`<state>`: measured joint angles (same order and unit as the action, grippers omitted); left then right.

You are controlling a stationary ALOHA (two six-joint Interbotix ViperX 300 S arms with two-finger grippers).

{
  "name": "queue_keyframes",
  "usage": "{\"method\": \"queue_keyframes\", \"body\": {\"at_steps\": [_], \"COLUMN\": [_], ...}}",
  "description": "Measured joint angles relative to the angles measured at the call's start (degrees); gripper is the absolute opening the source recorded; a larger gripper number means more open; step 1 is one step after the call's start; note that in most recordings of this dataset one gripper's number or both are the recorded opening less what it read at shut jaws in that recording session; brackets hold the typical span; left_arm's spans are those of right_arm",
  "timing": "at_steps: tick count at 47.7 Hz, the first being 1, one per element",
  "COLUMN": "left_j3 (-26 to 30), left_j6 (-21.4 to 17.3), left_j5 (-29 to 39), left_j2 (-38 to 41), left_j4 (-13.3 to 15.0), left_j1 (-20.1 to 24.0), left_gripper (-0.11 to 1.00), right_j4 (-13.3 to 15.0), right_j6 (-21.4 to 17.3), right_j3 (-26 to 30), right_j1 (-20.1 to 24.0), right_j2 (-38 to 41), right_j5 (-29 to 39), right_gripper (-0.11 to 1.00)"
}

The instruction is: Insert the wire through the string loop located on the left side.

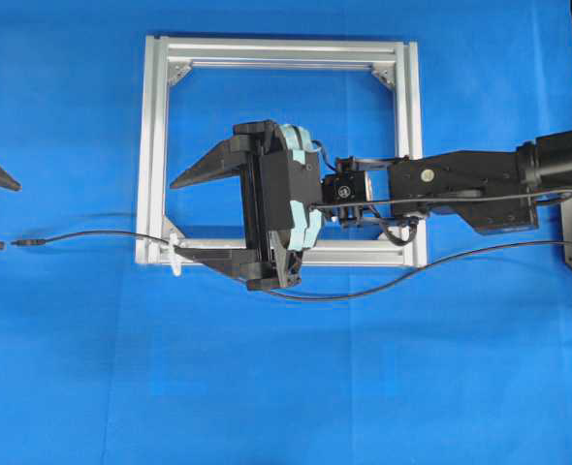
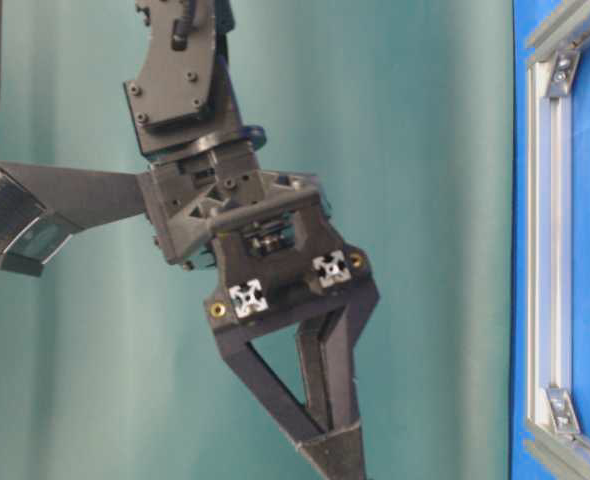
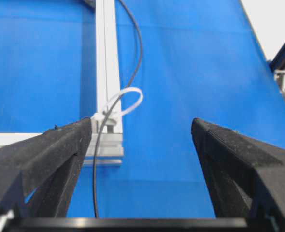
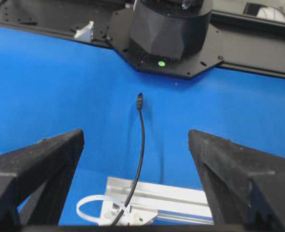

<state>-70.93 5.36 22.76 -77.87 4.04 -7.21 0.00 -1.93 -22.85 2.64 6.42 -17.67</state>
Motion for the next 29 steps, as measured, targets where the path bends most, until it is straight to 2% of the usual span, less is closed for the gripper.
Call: {"method": "queue_keyframes", "body": {"at_steps": [29], "left_j3": [-0.4], "left_j6": [0.0], "left_j5": [-0.4], "left_j2": [0.0], "left_j4": [0.0], "left_j1": [0.0], "left_gripper": [0.79], "right_j4": [0.0], "right_j6": [0.0], "right_j3": [0.0], "right_j1": [0.0], "right_j2": [0.0], "right_j5": [0.3], "right_gripper": [0.96]}}
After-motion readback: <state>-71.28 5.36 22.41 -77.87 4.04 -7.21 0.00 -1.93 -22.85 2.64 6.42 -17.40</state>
